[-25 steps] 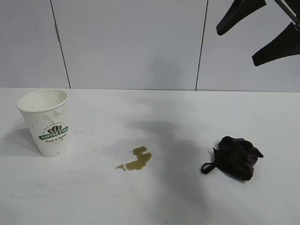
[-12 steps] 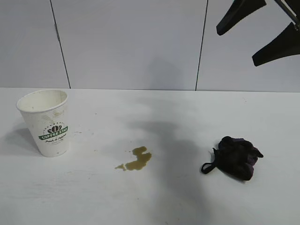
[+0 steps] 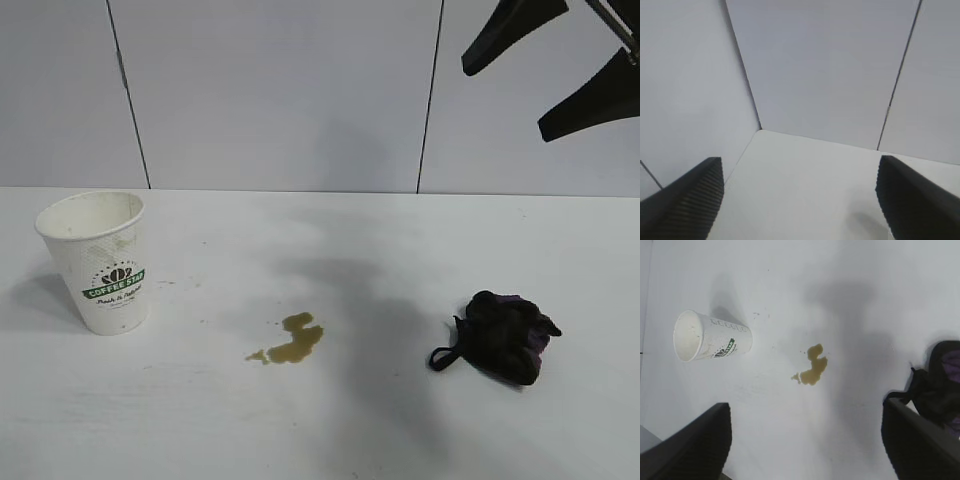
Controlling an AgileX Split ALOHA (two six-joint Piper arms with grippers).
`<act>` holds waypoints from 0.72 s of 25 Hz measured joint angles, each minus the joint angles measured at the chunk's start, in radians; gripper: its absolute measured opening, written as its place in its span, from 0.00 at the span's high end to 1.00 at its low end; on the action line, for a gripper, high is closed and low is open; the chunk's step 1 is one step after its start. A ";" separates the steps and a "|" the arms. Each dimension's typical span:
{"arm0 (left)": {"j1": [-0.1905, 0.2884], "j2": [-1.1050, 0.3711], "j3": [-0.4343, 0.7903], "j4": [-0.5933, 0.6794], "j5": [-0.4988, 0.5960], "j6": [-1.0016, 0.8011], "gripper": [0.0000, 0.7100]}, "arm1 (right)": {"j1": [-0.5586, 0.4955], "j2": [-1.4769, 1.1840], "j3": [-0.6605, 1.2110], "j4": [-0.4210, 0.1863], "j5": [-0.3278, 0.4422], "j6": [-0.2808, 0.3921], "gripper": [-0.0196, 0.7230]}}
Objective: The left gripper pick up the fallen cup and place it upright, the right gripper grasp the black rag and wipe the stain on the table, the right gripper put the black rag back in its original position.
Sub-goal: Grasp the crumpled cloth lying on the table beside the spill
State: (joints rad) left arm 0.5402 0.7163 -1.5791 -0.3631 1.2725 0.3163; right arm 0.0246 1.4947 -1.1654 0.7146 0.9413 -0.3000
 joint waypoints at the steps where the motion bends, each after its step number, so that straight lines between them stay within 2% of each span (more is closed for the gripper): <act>1: -0.025 -0.048 0.029 0.001 0.004 0.000 0.16 | 0.000 0.000 0.000 0.000 0.005 0.000 0.21; 6: -0.174 -0.299 0.236 0.086 0.009 0.001 0.16 | 0.000 0.000 0.000 -0.017 0.009 0.000 0.21; 8: -0.239 -0.402 0.360 0.139 0.005 0.001 0.16 | 0.000 0.000 0.000 -0.025 0.009 0.000 0.21; 10: -0.281 -0.510 0.478 0.174 0.003 0.001 0.16 | 0.000 0.000 0.000 -0.027 0.009 0.000 0.21; 14: -0.301 -0.670 0.702 0.189 -0.005 -0.019 0.16 | 0.000 0.000 0.000 -0.030 0.009 0.000 0.21; 18: -0.301 -0.734 0.882 0.190 -0.013 -0.084 0.16 | 0.000 0.000 0.000 -0.041 0.011 0.000 0.21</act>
State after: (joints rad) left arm 0.2389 -0.0173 -0.6969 -0.1729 1.2593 0.2325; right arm 0.0246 1.4947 -1.1654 0.6734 0.9522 -0.3000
